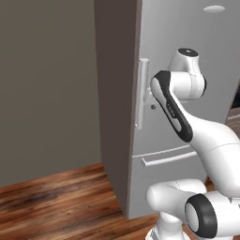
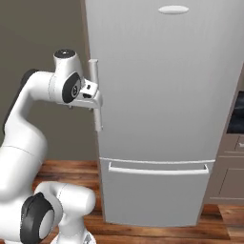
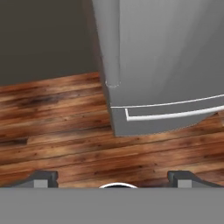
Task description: Open the fridge, grab two sodas, and place both sodas inside the bowl with ice on the dining counter.
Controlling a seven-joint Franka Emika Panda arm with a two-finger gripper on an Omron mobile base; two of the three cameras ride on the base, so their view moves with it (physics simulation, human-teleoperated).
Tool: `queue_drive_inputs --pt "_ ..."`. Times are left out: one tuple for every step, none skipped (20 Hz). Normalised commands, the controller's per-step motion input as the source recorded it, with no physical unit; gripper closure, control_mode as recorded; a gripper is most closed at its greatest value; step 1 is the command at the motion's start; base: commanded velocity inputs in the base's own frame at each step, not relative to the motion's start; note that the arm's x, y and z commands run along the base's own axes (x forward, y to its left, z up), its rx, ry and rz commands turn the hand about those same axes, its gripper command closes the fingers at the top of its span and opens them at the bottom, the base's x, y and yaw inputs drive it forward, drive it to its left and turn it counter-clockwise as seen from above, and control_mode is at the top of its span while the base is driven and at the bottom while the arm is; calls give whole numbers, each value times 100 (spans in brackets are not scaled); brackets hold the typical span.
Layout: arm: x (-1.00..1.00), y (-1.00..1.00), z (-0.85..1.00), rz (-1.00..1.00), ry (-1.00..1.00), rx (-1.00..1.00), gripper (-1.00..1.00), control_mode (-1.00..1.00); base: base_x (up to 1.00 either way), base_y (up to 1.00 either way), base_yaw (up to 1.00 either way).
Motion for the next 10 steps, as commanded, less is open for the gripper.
queue_drive_inputs --pt "0 0 0 0 0 0 -100 100 0 61 -18" --pt "0 0 0 0 0 0 -100 100 0 55 -18" --pt "0 0 0 0 0 0 -100 100 0 50 -18" --pt "0 0 0 0 0 0 -100 100 0 50 -19" --pt "0 0 0 0 0 0 -100 100 0 52 -19" --pt "0 0 0 0 0 0 -100 100 0 54 -20" --pt "0 0 0 0 0 0 -100 100 0 58 -21" --pt "0 0 0 0 0 0 -100 100 0 57 -21" --pt "0 0 0 0 0 0 -100 100 0 58 -22" --pt "0 0 0 0 0 0 -100 100 6 51 -23"
